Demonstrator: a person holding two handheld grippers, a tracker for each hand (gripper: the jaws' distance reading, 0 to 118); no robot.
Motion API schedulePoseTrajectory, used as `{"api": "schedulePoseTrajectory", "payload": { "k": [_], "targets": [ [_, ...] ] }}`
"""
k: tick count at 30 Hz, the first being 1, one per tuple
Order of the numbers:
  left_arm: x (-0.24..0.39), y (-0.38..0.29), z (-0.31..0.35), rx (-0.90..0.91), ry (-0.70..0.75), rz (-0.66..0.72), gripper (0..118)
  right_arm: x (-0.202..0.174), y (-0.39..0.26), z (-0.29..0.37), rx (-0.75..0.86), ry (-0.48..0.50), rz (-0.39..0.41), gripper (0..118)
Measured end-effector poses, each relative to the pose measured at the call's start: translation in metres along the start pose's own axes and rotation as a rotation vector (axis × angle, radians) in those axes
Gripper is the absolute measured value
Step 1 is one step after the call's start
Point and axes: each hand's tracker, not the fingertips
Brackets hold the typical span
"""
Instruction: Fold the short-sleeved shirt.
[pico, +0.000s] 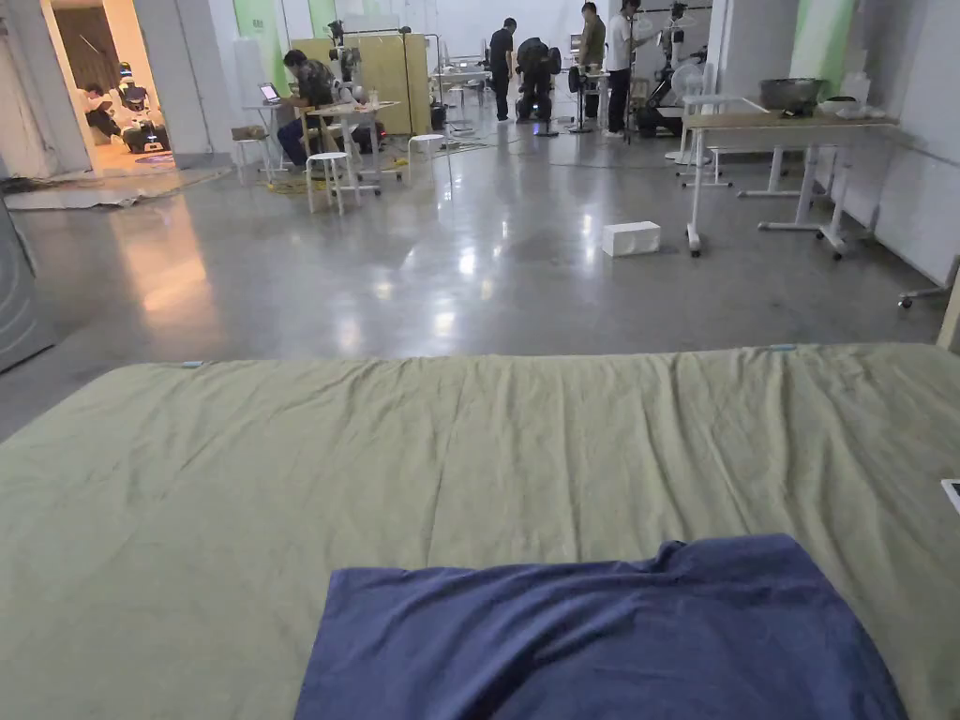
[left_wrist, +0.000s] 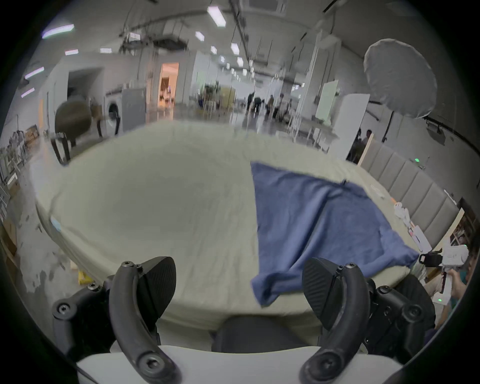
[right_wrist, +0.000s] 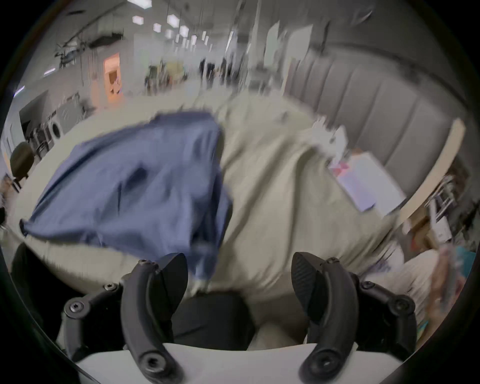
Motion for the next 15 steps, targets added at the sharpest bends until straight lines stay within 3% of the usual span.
{"api": "schedulePoseTrajectory", "payload": {
  "k": [2, 5, 8, 10, 12, 15],
  "targets": [
    [0.021, 0.018, 0.021, 0.095, 0.030, -0.050, 100, -0.008, 0.002, 0.018, 0.176, 0.004, 0.094, 86],
    [0.070, 0.042, 0.049, 0.252, 0.072, -0.184, 100, -0.029, 0.040, 0.048, 0.336, 0.051, 0.152, 86],
    [0.116, 0.062, 0.065, 0.382, 0.067, -0.239, 99, -0.053, 0.075, 0.064, 0.381, 0.124, 0.124, 86],
    [0.143, 0.071, 0.065, 0.394, 0.131, -0.255, 99, -0.067, 0.092, 0.067, 0.405, 0.166, 0.083, 86],
    [0.160, 0.079, 0.068, 0.416, 0.086, -0.260, 97, -0.073, 0.101, 0.070, 0.397, 0.248, 0.020, 85],
    [0.174, 0.079, 0.077, 0.441, 0.064, -0.250, 70, -0.077, 0.109, 0.077, 0.410, 0.292, -0.009, 66]
  ]
}}
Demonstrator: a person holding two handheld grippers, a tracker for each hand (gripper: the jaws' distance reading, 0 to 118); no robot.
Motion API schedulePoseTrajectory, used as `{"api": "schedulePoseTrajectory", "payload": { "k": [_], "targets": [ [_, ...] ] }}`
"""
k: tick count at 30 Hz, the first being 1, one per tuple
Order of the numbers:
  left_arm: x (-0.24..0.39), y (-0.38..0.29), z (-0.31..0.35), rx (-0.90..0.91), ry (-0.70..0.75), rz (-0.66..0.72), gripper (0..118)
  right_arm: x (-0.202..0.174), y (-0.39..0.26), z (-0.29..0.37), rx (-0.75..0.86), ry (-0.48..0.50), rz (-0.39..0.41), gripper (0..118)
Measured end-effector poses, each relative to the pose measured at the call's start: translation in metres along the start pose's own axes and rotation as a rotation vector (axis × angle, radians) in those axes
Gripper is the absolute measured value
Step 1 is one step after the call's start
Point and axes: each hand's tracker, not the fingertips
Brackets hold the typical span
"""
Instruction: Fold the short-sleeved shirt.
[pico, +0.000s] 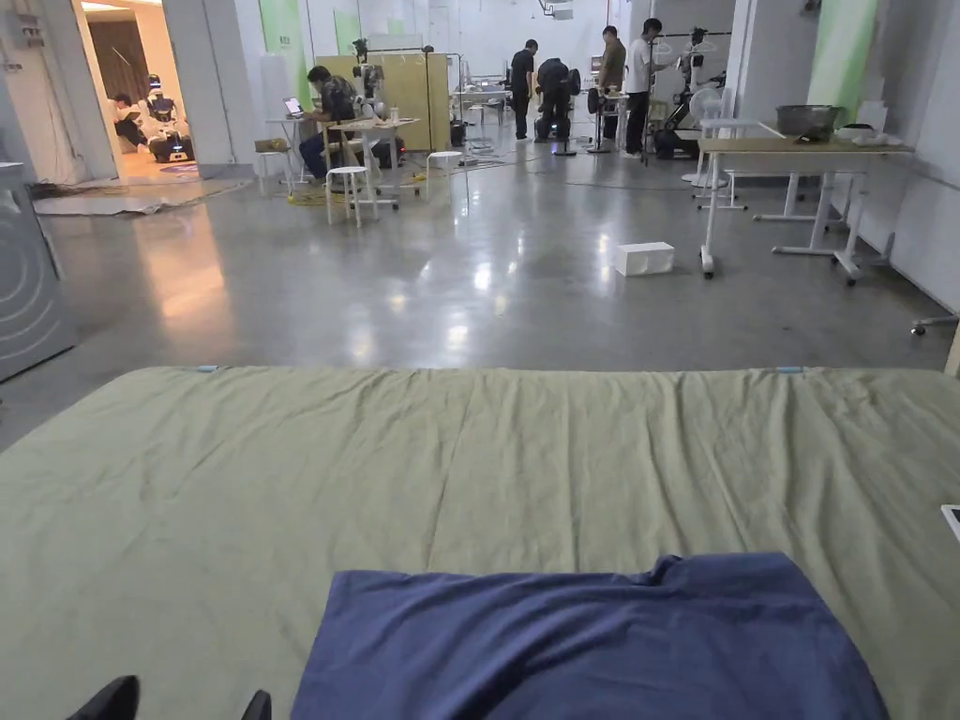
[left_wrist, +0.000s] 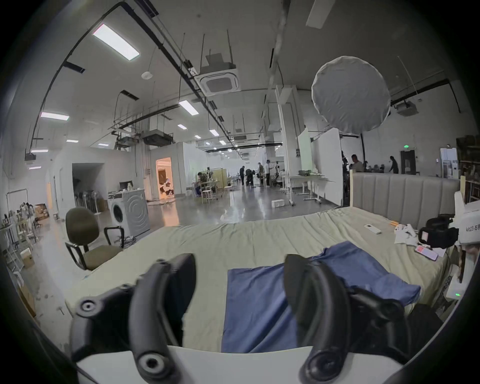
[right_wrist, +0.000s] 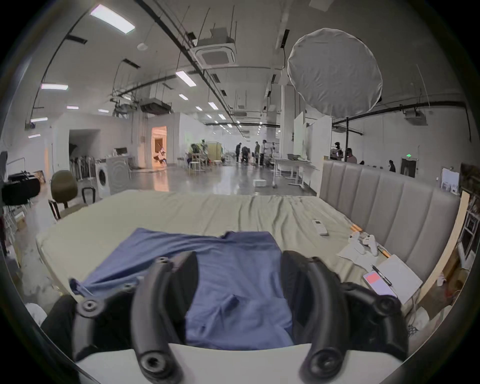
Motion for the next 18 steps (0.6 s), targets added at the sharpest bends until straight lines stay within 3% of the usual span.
{"api": "schedulePoseTrajectory", "payload": {
  "k": [3, 4, 5, 7, 11, 18],
  "targets": [
    [0.012, 0.002, 0.012, -0.003, -0.027, -0.076, 43, -0.004, 0.005, 0.009, 0.045, 0.008, 0.017, 41],
    [0.014, 0.000, 0.016, -0.004, -0.045, -0.081, 28, -0.005, 0.006, 0.011, 0.056, 0.009, 0.020, 35],
    [0.016, -0.001, 0.017, -0.014, -0.060, -0.076, 10, -0.006, 0.008, 0.014, 0.069, 0.014, 0.035, 23],
    [0.018, -0.003, 0.018, -0.039, -0.092, -0.045, 6, -0.009, 0.008, 0.017, 0.076, 0.021, 0.036, 2],
    [0.020, -0.009, 0.018, -0.054, -0.111, -0.023, 0, -0.015, 0.008, 0.023, 0.064, 0.026, 0.030, 0],
    [0.021, -0.008, 0.010, -0.059, -0.124, -0.019, 0, -0.024, 0.012, 0.021, 0.089, 0.016, 0.100, 0]
  ]
}}
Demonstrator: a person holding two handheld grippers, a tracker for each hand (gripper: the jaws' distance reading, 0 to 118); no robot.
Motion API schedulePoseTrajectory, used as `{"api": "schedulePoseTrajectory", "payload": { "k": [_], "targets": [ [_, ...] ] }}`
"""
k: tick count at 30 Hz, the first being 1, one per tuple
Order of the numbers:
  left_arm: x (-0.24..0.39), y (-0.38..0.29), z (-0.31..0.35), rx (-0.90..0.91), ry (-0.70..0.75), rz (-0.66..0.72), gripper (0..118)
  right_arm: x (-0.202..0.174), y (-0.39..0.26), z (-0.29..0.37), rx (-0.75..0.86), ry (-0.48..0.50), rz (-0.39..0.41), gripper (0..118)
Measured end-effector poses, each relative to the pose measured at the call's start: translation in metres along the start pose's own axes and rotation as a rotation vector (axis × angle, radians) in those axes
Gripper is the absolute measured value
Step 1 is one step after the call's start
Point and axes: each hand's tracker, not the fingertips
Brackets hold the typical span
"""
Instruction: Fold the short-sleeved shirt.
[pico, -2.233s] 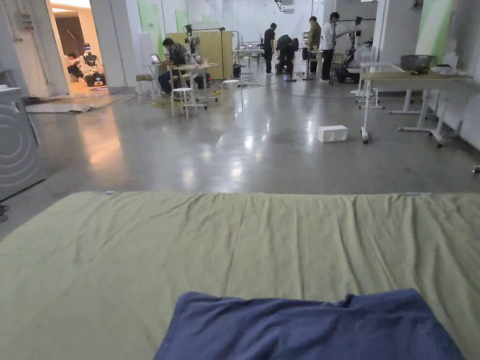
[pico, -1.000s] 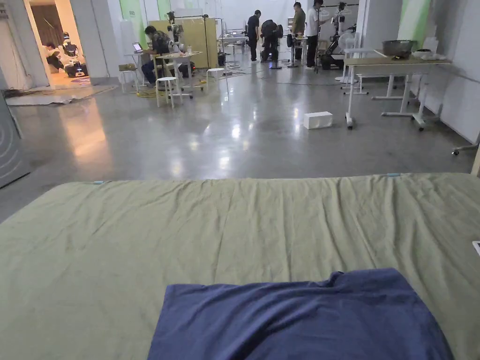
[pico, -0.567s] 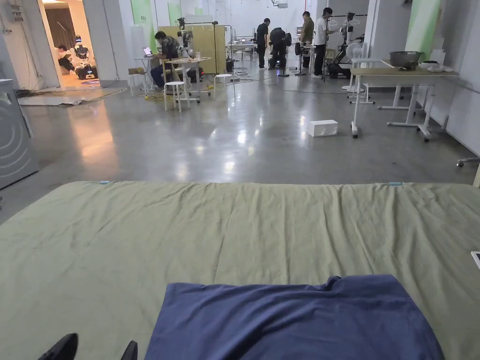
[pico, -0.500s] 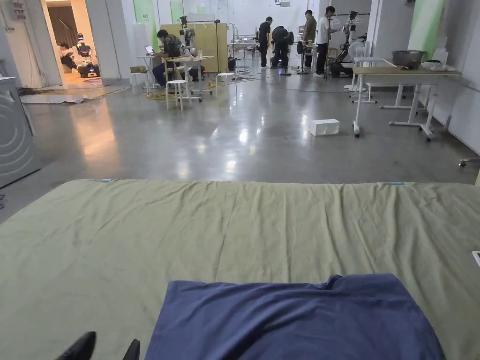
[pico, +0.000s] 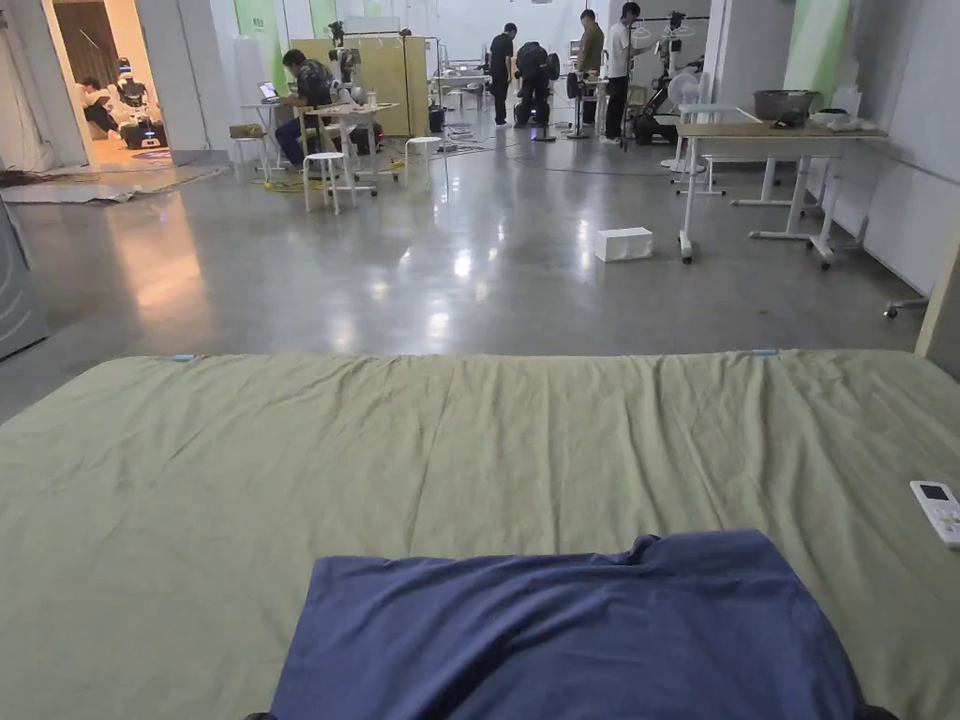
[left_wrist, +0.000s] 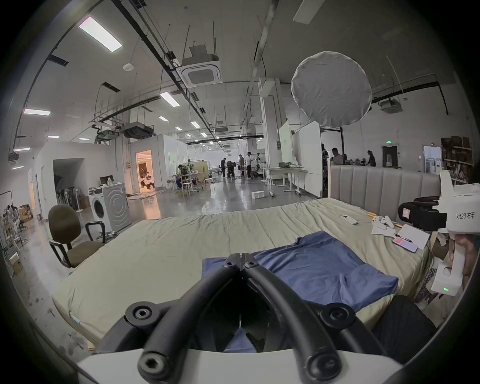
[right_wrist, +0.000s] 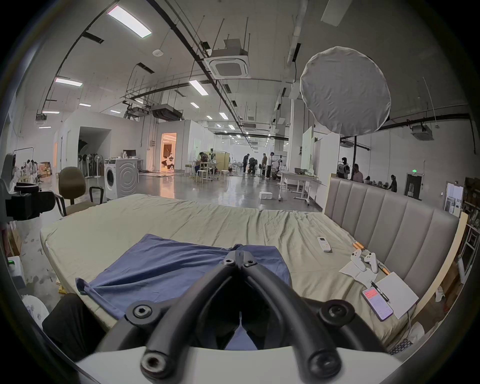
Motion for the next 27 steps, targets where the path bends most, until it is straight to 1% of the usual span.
{"api": "schedulePoseTrajectory", "payload": {
  "k": [1, 2, 6, 9, 11, 17, 20, 21, 22, 23, 24, 25, 27],
  "targets": [
    [-0.001, 0.001, -0.001, -0.004, -0.003, 0.006, 0, 0.001, -0.002, -0.001, -0.016, 0.006, -0.022, 0],
    [-0.002, -0.001, -0.003, -0.007, -0.009, 0.012, 0, 0.001, -0.003, -0.002, -0.013, 0.008, -0.025, 0],
    [-0.004, -0.003, -0.005, -0.016, -0.002, -0.002, 0, -0.002, -0.007, -0.006, -0.027, 0.010, -0.013, 0],
    [-0.010, -0.004, -0.009, -0.036, -0.006, -0.002, 0, -0.002, -0.010, -0.009, -0.040, 0.019, -0.024, 0],
    [-0.014, -0.008, -0.011, -0.043, 0.019, 0.002, 0, -0.004, -0.011, -0.011, -0.043, 0.021, -0.028, 0],
    [-0.054, -0.029, -0.013, -0.176, 0.026, 0.090, 0, -0.004, -0.023, -0.010, -0.078, 0.046, -0.022, 0],
    [-0.078, -0.050, -0.018, -0.246, 0.031, 0.111, 0, -0.002, -0.033, -0.011, -0.124, 0.054, -0.048, 0],
    [-0.089, -0.062, -0.023, -0.298, -0.018, 0.122, 5, 0.000, -0.036, -0.013, -0.143, 0.059, -0.066, 0],
    [-0.099, -0.074, -0.026, -0.330, -0.045, 0.129, 17, 0.001, -0.039, -0.014, -0.153, 0.059, -0.085, 0],
    [-0.107, -0.088, -0.031, -0.348, -0.137, 0.139, 43, 0.002, -0.044, -0.016, -0.182, 0.067, -0.124, 0],
    [-0.114, -0.101, -0.036, -0.361, -0.163, 0.147, 60, 0.004, -0.049, -0.018, -0.218, 0.075, -0.163, 0],
    [-0.119, -0.114, -0.042, -0.390, -0.176, 0.143, 66, 0.006, -0.049, -0.019, -0.194, 0.068, -0.151, 0],
    [-0.125, -0.134, -0.053, -0.467, -0.128, 0.148, 66, 0.008, -0.054, -0.021, -0.234, 0.066, -0.182, 0]
  ]
}}
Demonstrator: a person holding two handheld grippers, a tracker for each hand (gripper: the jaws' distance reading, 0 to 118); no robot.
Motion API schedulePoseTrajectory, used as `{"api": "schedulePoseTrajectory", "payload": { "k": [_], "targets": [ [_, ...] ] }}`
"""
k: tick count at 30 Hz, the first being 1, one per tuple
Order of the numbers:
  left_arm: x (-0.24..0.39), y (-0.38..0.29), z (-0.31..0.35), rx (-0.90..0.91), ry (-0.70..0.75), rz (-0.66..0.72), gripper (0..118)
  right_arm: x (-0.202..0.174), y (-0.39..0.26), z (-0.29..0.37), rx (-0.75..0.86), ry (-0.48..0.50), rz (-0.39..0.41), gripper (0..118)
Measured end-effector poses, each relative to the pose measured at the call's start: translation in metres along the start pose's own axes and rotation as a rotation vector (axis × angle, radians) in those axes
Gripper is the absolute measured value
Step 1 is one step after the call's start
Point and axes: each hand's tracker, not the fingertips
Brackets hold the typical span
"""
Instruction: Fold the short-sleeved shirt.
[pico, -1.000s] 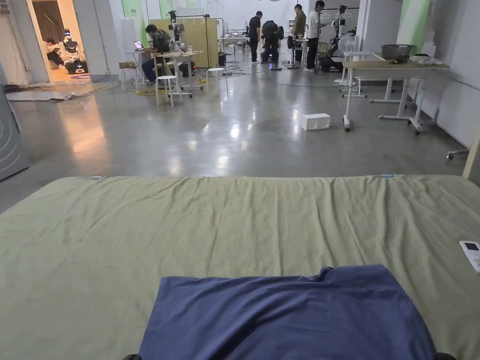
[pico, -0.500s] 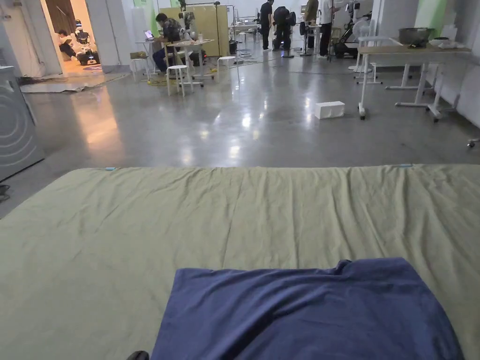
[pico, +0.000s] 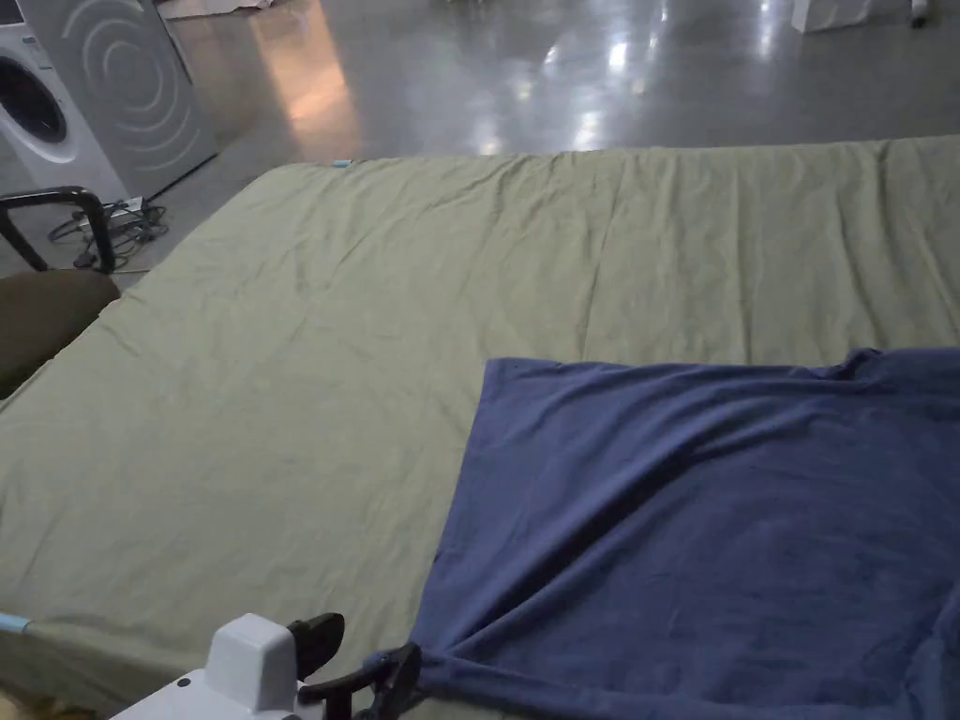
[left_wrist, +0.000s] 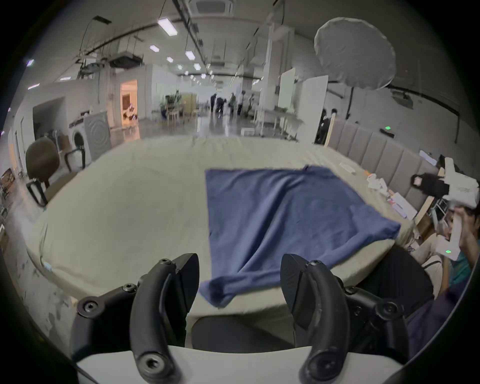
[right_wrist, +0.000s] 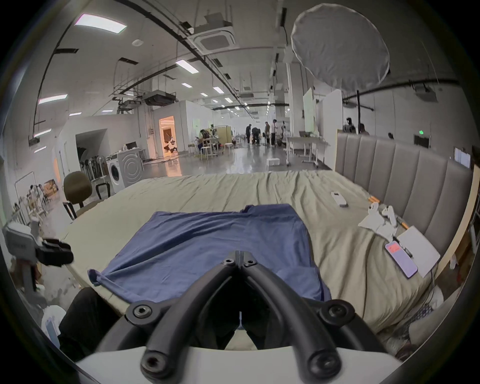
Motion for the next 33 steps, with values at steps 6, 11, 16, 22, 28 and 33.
{"api": "schedulePoseTrajectory", "payload": {
  "k": [6, 11, 16, 22, 28, 33],
  "targets": [
    [-0.043, -0.030, -0.059, -0.138, -0.014, 0.175, 66, 0.005, -0.005, -0.003, -0.043, -0.024, -0.038, 0],
    [-0.042, -0.031, -0.078, -0.176, -0.030, 0.128, 60, 0.007, -0.006, -0.001, -0.061, -0.050, -0.032, 0],
    [-0.015, -0.026, -0.093, -0.258, -0.041, 0.023, 13, 0.009, -0.015, -0.004, -0.085, -0.056, -0.018, 0],
    [-0.005, -0.018, -0.101, -0.313, -0.005, -0.027, 8, 0.026, -0.026, 0.002, -0.107, -0.091, -0.023, 0],
    [-0.015, -0.012, -0.119, -0.395, -0.002, -0.012, 8, 0.077, -0.050, 0.006, -0.199, -0.293, 0.074, 38],
    [-0.019, -0.011, -0.121, -0.415, 0.006, 0.010, 8, 0.107, -0.086, -0.006, -0.345, -0.286, 0.090, 76]
  ]
}}
